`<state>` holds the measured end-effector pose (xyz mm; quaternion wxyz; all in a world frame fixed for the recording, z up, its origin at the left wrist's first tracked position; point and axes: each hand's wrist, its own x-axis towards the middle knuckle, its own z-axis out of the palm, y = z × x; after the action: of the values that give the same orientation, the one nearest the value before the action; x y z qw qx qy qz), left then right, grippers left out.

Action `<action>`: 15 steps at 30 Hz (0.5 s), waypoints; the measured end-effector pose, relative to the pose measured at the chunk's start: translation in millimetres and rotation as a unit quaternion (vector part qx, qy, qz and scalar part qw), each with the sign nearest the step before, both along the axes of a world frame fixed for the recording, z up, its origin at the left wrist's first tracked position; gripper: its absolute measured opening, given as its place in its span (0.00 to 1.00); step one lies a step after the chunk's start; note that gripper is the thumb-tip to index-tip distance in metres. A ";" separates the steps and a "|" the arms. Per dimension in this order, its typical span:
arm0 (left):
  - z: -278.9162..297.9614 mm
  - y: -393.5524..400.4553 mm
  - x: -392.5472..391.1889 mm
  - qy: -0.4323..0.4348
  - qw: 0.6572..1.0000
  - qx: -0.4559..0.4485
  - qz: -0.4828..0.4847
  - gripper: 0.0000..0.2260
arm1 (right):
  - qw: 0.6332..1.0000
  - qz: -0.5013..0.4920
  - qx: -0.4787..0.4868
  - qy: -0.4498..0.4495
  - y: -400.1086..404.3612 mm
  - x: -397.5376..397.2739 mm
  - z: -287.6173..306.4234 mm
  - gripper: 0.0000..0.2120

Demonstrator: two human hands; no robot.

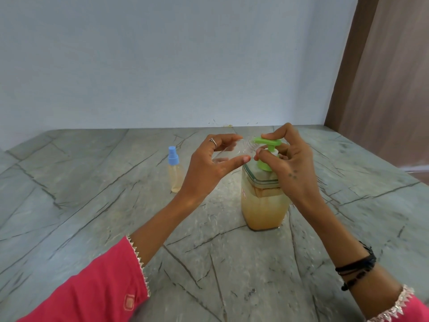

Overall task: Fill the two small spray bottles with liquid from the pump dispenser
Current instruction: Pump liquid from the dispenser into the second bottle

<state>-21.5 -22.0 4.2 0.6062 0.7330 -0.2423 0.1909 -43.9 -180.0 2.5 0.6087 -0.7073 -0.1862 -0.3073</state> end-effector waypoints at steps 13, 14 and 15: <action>2.7 -0.9 -1.2 0.000 1.000 -0.012 -0.004 0.17 | 0.999 -0.008 -0.028 -0.020 -0.1 -2.0 -14.0 0.17; 2.6 -0.8 -1.1 0.000 1.000 -0.012 -0.003 0.17 | 0.999 -0.012 -0.040 -0.018 -0.1 -2.6 -13.4 0.19; 2.8 -0.7 -1.0 0.001 1.000 -0.013 -0.003 0.17 | 0.999 -0.015 -0.046 -0.014 0.6 -3.9 -11.4 0.20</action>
<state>-22.4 -22.7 7.0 0.6167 0.7244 -0.2411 0.1920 -47.8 -179.4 -8.9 0.5682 -0.7328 -0.1979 -0.3177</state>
